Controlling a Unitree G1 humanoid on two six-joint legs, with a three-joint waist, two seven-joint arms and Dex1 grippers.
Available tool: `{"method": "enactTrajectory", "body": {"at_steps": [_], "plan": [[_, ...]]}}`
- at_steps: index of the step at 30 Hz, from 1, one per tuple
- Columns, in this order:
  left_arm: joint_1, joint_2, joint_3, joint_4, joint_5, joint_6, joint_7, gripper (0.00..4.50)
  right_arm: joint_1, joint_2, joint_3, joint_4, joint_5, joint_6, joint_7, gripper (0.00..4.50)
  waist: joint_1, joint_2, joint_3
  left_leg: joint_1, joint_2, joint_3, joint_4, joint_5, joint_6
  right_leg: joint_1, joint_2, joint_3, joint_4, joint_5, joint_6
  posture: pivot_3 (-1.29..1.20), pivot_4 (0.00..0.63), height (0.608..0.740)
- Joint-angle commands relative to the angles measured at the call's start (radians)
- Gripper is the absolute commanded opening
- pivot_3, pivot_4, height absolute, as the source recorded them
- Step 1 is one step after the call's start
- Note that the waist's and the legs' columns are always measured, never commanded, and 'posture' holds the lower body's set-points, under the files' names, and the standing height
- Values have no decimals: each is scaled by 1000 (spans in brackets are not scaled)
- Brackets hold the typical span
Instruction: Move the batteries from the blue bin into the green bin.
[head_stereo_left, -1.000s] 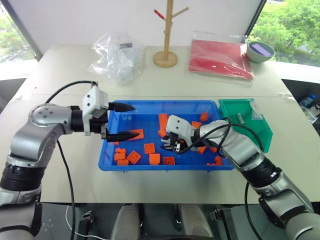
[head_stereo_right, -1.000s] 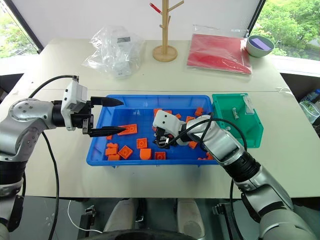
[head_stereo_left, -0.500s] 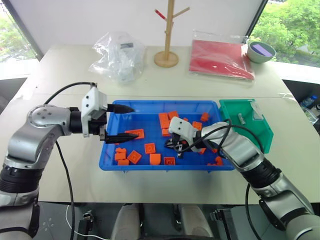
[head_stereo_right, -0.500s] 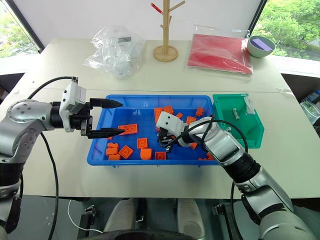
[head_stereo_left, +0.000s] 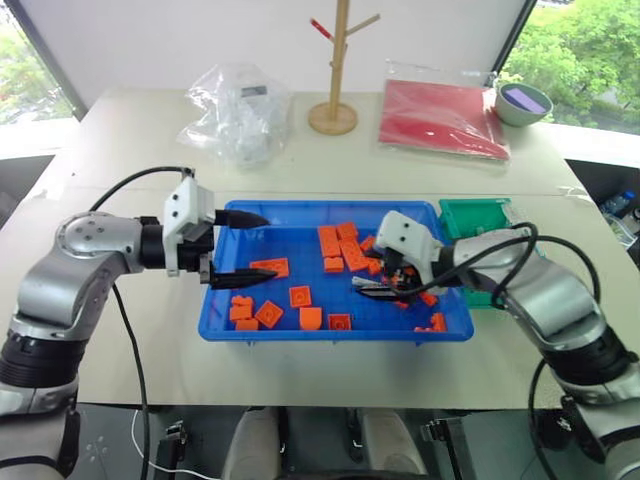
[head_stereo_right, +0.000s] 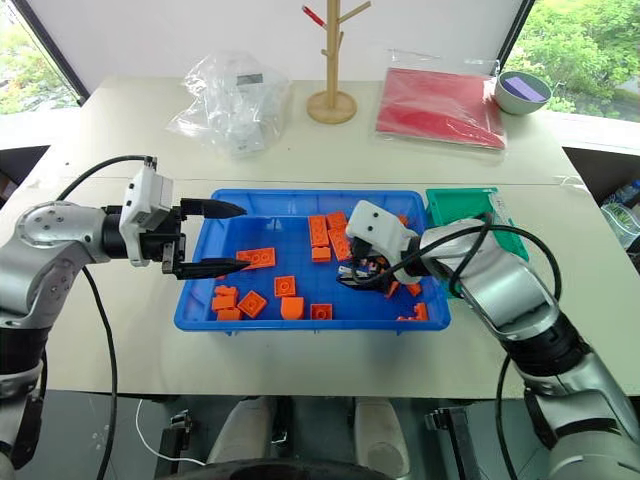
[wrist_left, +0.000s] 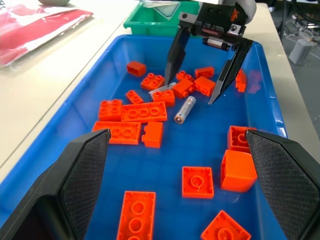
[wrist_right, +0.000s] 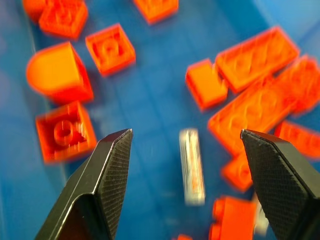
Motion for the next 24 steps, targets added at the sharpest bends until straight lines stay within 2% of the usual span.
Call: {"method": "enactTrajectory", "body": {"at_steps": [1, 9, 17, 21, 24], "plan": [[-23, -9, -1, -11, 2, -17, -1, 4500, 1, 2, 23, 22, -20, -57, -13, 3673, -4, 0, 0, 0, 0, 0, 0, 0, 0, 0, 0, 0, 0, 0, 0, 0, 150, 736], [-50, -19, -5, 6, 14, -19, -7, 4500, -6, 32, 54, 52, -33, -90, -27, 3673, 0, 0, 0, 0, 0, 0, 0, 0, 0, 0, 0, 0, 0, 0, 0, 0, 150, 736], [-54, -20, 3, 6, 16, -13, -1, 4500, 14, 67, 128, 212, -95, -198, -26, 3673, 0, 0, 0, 0, 0, 0, 0, 0, 0, 0, 0, 0, 0, 0, 0, 0, 150, 736], [-55, -24, 7, 4, 11, -11, 0, 4500, 9, 76, 132, 244, -117, -231, -20, 1771, 0, 0, 0, 0, 0, 0, 0, 0, 0, 0, 1, 0, 0, 0, 0, 0, 150, 736], [-42, -63, 27, 3, 6, -35, 36, 4500, -7, 78, 91, 212, -84, -192, -10, 268, 1, 0, 0, 0, 0, 0, 0, 0, 0, 1, 0, 0, 0, 0, 0, 0, 150, 736]]}}
